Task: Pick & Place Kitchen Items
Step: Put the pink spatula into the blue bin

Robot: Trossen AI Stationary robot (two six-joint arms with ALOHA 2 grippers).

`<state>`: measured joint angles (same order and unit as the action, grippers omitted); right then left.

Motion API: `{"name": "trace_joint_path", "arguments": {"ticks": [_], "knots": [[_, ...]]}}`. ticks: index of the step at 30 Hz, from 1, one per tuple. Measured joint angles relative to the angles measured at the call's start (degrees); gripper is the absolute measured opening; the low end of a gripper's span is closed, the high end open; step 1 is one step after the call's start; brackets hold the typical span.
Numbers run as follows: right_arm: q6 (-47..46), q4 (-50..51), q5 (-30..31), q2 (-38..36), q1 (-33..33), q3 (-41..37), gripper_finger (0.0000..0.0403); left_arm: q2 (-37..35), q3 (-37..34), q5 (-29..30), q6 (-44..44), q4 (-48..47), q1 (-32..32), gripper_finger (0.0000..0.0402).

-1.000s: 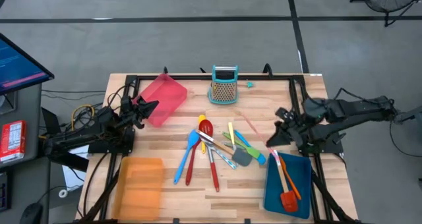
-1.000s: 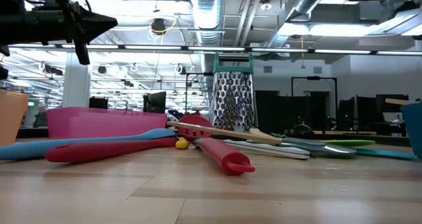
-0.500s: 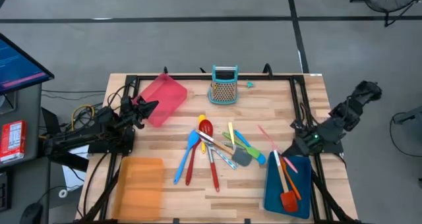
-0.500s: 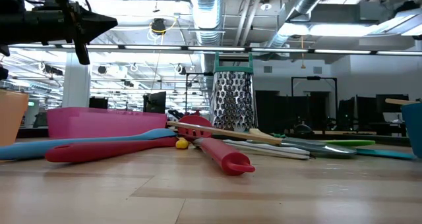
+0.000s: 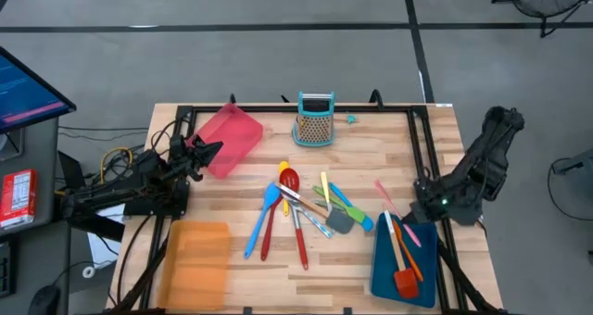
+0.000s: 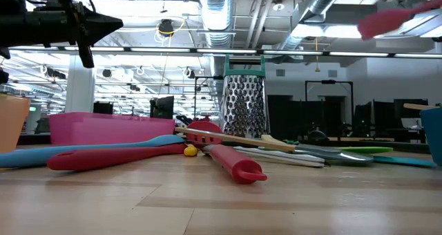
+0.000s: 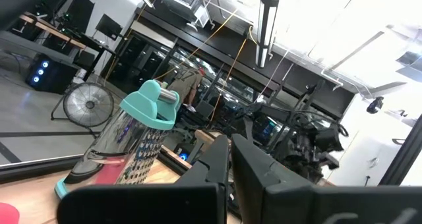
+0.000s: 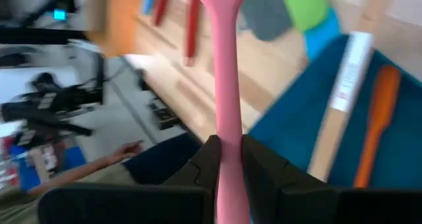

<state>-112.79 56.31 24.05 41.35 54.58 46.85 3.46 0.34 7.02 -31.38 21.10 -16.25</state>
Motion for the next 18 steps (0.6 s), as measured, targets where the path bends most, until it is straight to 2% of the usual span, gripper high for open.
{"name": "trace_joint_path", "arguments": {"ticks": [5, 8, 11, 18], "knots": [[-8.8, 5.1, -0.5, 5.9, 2.0, 0.0, 0.0047, 0.0, 0.0, 0.0, 0.0, 0.0, 0.0, 0.0002], [-11.8, 6.0, -4.4, 9.7, 3.1, 0.0, 0.0047, 0.0, 0.0, 0.0, 0.0, 0.0, 0.0, 0.0002], [-13.5, 5.3, -7.4, 13.5, 4.5, 0.0, 0.0047, 0.0, 0.0, 0.0, 0.0, 0.0, 0.0, 0.0002], [-14.8, 0.4, -7.7, 21.6, 8.0, 0.0, 0.0047, 0.0, 0.0, 0.0, 0.0, 0.0, 0.0, 0.0002]]}}
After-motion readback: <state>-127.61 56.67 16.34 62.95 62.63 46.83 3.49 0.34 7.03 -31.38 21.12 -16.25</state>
